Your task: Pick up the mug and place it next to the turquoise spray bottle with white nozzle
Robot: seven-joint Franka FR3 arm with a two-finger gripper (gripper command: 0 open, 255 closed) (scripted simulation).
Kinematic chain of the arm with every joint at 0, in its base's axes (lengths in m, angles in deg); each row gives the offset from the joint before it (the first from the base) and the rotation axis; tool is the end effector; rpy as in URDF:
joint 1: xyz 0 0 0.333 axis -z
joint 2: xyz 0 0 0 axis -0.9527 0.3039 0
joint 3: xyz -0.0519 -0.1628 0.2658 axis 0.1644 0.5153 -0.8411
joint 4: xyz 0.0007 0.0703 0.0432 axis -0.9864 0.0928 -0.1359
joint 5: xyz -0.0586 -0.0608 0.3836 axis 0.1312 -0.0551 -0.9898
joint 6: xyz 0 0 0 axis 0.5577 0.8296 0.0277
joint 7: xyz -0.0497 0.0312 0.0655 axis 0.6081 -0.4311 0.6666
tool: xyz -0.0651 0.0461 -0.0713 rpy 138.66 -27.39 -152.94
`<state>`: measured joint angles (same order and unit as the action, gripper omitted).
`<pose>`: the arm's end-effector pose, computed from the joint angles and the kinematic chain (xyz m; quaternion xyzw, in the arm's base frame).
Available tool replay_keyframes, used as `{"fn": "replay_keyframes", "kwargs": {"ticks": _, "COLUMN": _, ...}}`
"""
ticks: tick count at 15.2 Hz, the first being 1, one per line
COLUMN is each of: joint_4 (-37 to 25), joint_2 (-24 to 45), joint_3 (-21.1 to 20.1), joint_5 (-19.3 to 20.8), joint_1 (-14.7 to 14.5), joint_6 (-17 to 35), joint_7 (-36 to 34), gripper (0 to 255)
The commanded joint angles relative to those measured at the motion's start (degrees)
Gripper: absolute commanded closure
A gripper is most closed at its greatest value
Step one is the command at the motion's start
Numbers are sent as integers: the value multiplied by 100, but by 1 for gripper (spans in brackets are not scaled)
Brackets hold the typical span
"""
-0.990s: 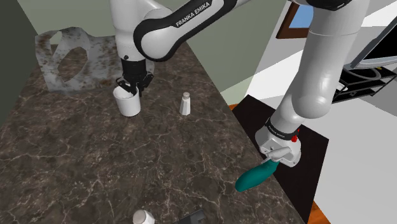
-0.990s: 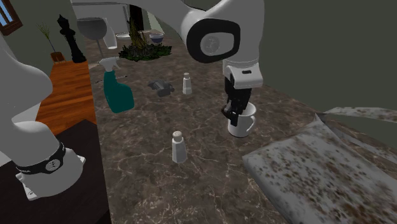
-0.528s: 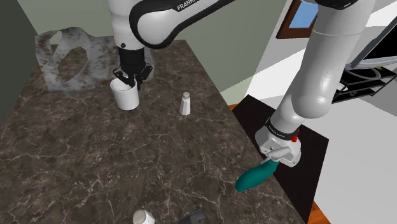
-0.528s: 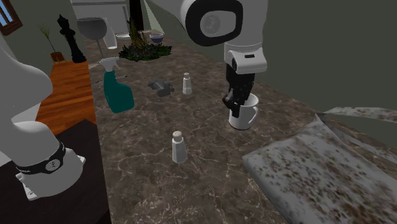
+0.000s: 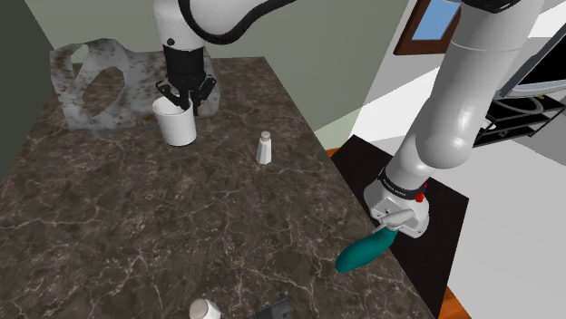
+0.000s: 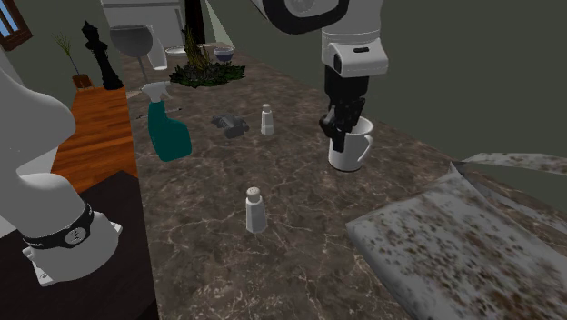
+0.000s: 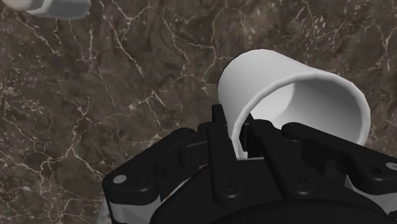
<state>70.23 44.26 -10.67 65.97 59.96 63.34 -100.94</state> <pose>0.5003 0.3622 0.4408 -0.9935 0.1063 -0.0232 0.0338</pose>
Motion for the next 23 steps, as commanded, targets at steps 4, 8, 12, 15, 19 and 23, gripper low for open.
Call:
{"fn": "replay_keyframes", "kwargs": {"ticks": 4, "joint_4": -313, "joint_2": -81, "joint_3": -11, "joint_5": -50, "joint_1": 9, "joint_6": -385, "joint_7": 39, "gripper": 255}}
{"fn": "replay_keyframes", "kwargs": {"ticks": 8, "joint_4": -554, "joint_2": -137, "joint_3": -20, "joint_5": -82, "joint_1": 11, "joint_6": -677, "joint_7": 57, "gripper": 255}}
{"fn": "replay_keyframes", "kwargs": {"ticks": 12, "joint_4": -820, "joint_2": -172, "joint_3": -27, "joint_5": -103, "joint_1": 9, "joint_6": -975, "joint_7": 68, "gripper": 255}}
{"fn": "replay_keyframes", "kwargs": {"ticks": 15, "joint_4": -1037, "joint_2": -184, "joint_3": -32, "joint_5": -111, "joint_1": 3, "joint_6": -1202, "joint_7": 72, "gripper": 255}}
{"fn": "replay_keyframes", "kwargs": {"ticks": 19, "joint_4": -1352, "joint_2": -179, "joint_3": -39, "joint_5": -112, "joint_1": -9, "joint_6": -1512, "joint_7": 72, "gripper": 255}}
{"fn": "replay_keyframes", "kwargs": {"ticks": 23, "joint_4": -1697, "joint_2": -149, "joint_3": -47, "joint_5": -100, "joint_1": -28, "joint_6": -1830, "joint_7": 64, "gripper": 255}}
